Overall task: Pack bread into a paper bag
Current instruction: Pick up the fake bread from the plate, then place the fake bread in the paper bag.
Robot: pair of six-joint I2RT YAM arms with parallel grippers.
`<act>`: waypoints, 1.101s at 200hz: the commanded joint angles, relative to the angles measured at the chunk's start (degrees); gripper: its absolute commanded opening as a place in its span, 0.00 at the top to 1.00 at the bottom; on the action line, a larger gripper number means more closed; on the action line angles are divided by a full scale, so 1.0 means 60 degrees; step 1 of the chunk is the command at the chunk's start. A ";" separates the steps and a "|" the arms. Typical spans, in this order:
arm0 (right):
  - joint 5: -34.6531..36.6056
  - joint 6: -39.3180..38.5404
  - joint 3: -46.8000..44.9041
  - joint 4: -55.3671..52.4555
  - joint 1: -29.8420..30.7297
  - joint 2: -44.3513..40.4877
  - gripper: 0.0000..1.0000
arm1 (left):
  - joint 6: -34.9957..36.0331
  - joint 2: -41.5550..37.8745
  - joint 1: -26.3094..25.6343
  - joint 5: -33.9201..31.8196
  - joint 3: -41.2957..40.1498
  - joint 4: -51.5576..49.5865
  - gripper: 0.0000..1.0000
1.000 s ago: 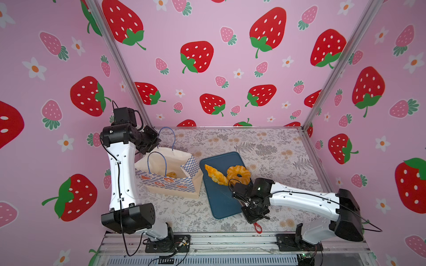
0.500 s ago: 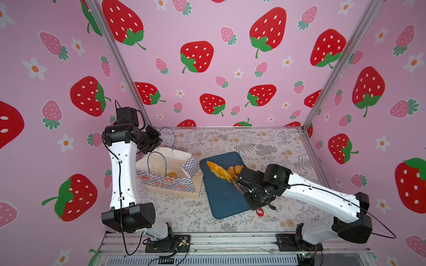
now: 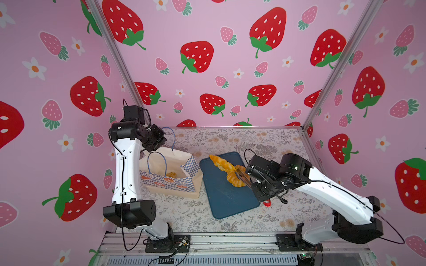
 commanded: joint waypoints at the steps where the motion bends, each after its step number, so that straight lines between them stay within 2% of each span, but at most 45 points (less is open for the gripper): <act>1: 0.0510 -0.0284 0.1002 -0.1006 -0.0053 0.0054 1.00 | -0.0086 -0.0095 -0.0110 -0.0225 0.0318 0.0004 0.80; 48: 0.0527 -0.0709 0.3790 -0.1756 -0.0054 0.0745 1.00 | -0.0100 -0.0185 -0.0157 -0.0447 0.0278 -0.0008 0.80; 114: 0.0148 -0.0929 0.5278 -0.1713 0.0198 0.0998 1.00 | -0.0144 -0.0313 -0.0178 -0.0831 0.0213 0.0073 0.80; 220: 0.0162 -0.1293 0.5359 -0.0899 0.1232 0.0769 1.00 | -0.0360 -0.1282 -0.0168 -0.1495 0.0530 0.1083 0.74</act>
